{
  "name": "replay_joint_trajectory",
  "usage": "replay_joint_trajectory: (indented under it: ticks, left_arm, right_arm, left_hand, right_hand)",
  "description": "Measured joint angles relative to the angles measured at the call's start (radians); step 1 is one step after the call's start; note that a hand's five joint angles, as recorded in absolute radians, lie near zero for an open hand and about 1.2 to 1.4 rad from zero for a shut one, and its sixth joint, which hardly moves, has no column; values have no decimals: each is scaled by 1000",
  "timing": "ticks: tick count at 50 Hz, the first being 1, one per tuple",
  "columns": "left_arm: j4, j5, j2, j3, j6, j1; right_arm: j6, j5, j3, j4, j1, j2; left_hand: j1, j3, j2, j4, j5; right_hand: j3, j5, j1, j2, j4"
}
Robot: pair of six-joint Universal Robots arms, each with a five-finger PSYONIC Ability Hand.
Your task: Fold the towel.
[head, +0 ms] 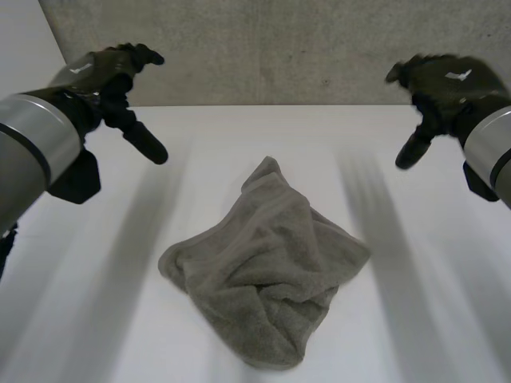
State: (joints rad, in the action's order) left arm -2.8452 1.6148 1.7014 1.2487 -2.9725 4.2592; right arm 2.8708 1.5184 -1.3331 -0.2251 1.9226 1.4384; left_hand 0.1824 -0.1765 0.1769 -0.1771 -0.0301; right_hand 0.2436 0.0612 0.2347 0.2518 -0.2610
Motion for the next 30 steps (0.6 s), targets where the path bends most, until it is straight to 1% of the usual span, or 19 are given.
replay_joint_trajectory:
  ticks: [4,7,9,13,15,20,24,27,30]
  left_arm:
    - [-57,-6,75,-9,-18,-48]
    - [-96,-10,145,-30,-46,-85]
    - [-131,-20,231,-67,-91,-125]
    - [-163,-55,372,-141,-170,-173]
    - [-174,-93,469,-191,-219,-195]
    - [-178,-174,626,-256,-276,-218]
    - [-175,-210,694,-272,-304,-227]
    - [-173,-221,721,-272,-325,-231]
    - [-170,-221,735,-267,-354,-232]
  right_arm:
    - [-145,-73,1,-67,-1,-28]
    - [-200,-98,-1,-95,-2,-42]
    - [-230,-110,-5,-111,-3,-55]
    - [-241,-114,-10,-117,-7,-68]
    - [-240,-113,-13,-117,-10,-76]
    - [-236,-111,-17,-114,-14,-91]
    - [-235,-111,-21,-112,-15,-97]
    - [-237,-111,-25,-111,-15,-100]
    - [-239,-111,-27,-110,-15,-104]
  left_hand:
    - [23,-29,28,-27,-3]
    - [32,-39,38,-38,-4]
    - [39,-46,46,-45,-14]
    - [45,-52,52,-50,-23]
    - [49,-56,55,-54,-28]
    - [60,-67,66,-64,-37]
    - [102,-108,108,-107,-82]
    - [139,-146,146,-145,-120]
    - [260,-267,267,-266,-226]
  right_hand:
    - [0,0,0,0,0]
    - [0,0,0,0,0]
    - [0,0,0,0,0]
    - [0,0,0,0,0]
    - [0,0,0,0,0]
    - [0,0,0,0,0]
    - [0,0,0,0,0]
    - [0,0,0,0,0]
    - [0,0,0,0,0]
